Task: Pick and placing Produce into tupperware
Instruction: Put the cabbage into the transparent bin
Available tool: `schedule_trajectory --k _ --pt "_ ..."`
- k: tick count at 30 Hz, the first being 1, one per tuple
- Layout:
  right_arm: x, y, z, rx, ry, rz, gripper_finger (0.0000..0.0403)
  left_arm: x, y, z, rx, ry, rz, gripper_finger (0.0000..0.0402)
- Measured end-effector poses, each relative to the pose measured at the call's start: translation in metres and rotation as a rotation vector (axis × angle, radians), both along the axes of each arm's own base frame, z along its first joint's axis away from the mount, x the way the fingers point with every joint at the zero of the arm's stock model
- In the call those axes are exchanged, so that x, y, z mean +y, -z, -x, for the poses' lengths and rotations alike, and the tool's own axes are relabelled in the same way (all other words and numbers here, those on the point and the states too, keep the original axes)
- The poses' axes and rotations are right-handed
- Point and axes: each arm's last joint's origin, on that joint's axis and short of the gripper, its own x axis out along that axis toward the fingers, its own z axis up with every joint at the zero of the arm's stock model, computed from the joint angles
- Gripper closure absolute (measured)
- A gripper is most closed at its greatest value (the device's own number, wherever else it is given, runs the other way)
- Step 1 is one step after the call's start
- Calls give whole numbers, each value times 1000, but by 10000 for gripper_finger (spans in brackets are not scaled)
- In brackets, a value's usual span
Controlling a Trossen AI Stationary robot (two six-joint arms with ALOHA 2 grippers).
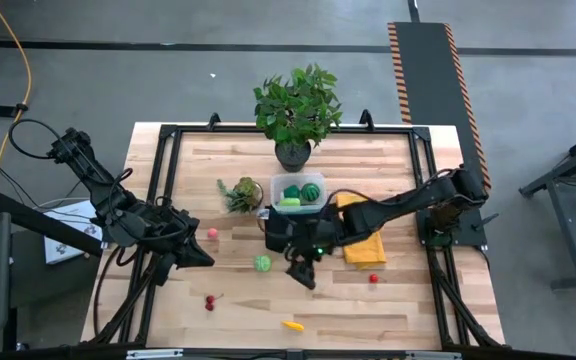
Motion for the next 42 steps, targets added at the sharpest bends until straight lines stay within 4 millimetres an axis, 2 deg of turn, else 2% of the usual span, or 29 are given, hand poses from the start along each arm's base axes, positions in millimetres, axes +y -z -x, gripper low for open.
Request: schedule_trajectory --k 9,14,17,24,28,34,42 --pt "23 16 34 301 -23 63 142 1 0 0 -15 -41 -36 401" --pt "28 17 51 390 -25 180 142 1 0 0 -24 -31 -72 401" --pt "28 4 62 361 4 243 142 1 0 0 -26 -30 -77 401" --pt "14 -45 106 173 210 361 142 3 -1 -1 -45 -77 -119 401" --pt "2 -54 138 84 367 388 142 5 -2 -1 -63 -121 -204 401" --pt "-15 -36 183 31 575 340 142 7 -2 -1 -87 -156 -384 379" --pt "-29 -1 215 35 691 248 142 11 -2 -1 -84 -241 -495 262"
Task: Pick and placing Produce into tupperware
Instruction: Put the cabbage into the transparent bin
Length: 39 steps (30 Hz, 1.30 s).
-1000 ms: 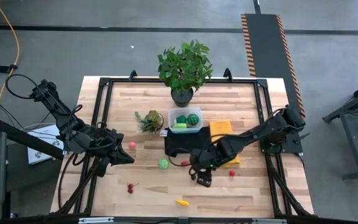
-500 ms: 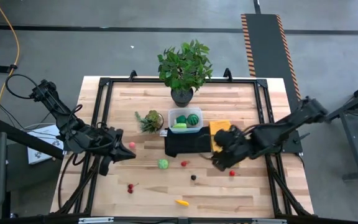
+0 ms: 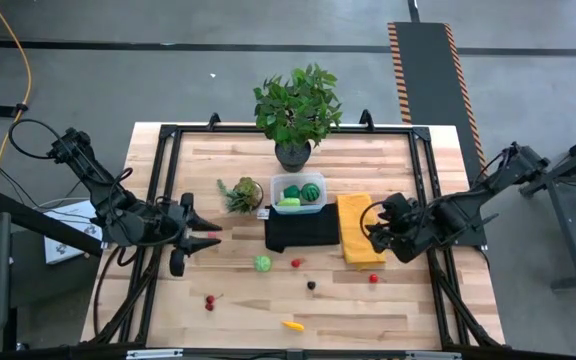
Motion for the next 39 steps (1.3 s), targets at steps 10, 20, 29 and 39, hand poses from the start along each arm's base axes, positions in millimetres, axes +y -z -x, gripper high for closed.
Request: schedule_trajectory --k 10,20,29,39 --pt "-9 26 12 -133 40 -69 142 1 0 0 10 -14 -46 158" --pt "-10 28 14 -155 38 -80 142 -9 -36 -14 292 20 -177 178" --pt "-11 28 13 -171 48 -58 142 -23 -22 -61 592 60 -94 179" --pt "-9 26 12 -189 35 -62 142 -27 17 -100 776 -68 247 185"
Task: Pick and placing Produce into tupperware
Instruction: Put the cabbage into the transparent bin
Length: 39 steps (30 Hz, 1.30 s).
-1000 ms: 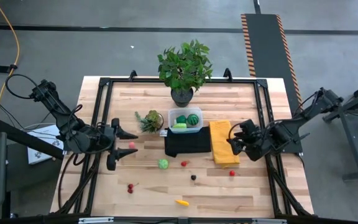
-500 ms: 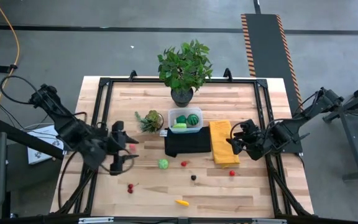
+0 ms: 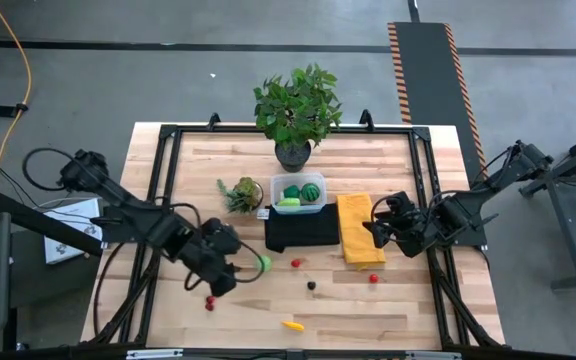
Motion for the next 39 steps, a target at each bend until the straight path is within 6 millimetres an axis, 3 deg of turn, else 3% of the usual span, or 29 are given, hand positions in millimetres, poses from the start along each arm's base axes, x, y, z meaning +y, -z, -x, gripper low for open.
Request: schedule_trajectory --k 5,13,25,39 --pt "0 0 0 4 -10 8 142 -3 8 -11 14 39 19 192" --pt "1 -1 -1 17 -63 33 142 -6 13 -20 -8 244 -151 186" --pt "3 -3 -4 -5 -99 32 142 -12 38 -34 89 479 -281 114" --pt "5 -5 -7 -52 -83 5 142 -12 66 -46 192 352 -237 93"
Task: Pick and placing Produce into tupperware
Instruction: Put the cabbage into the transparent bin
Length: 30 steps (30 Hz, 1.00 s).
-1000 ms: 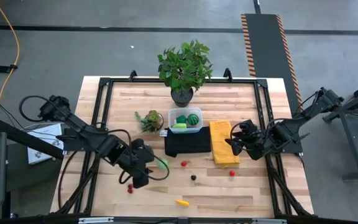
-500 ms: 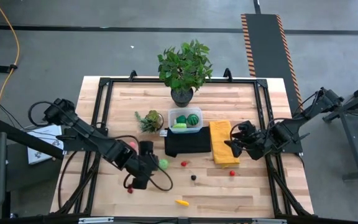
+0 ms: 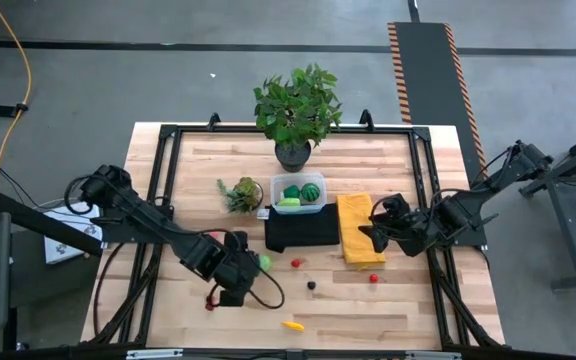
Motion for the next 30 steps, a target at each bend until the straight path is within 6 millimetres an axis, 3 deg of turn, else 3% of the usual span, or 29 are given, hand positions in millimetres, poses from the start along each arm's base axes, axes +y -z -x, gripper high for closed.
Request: schedule_trajectory --k 13,20,30 --pt "0 -1 -1 -11 1 -4 142 33 1 -17 -26 -103 5 55" --pt "0 -1 -1 -11 0 -3 142 35 5 -20 -45 -79 17 59" --pt "0 -1 -1 -7 -8 15 142 29 31 -32 18 -35 19 59"
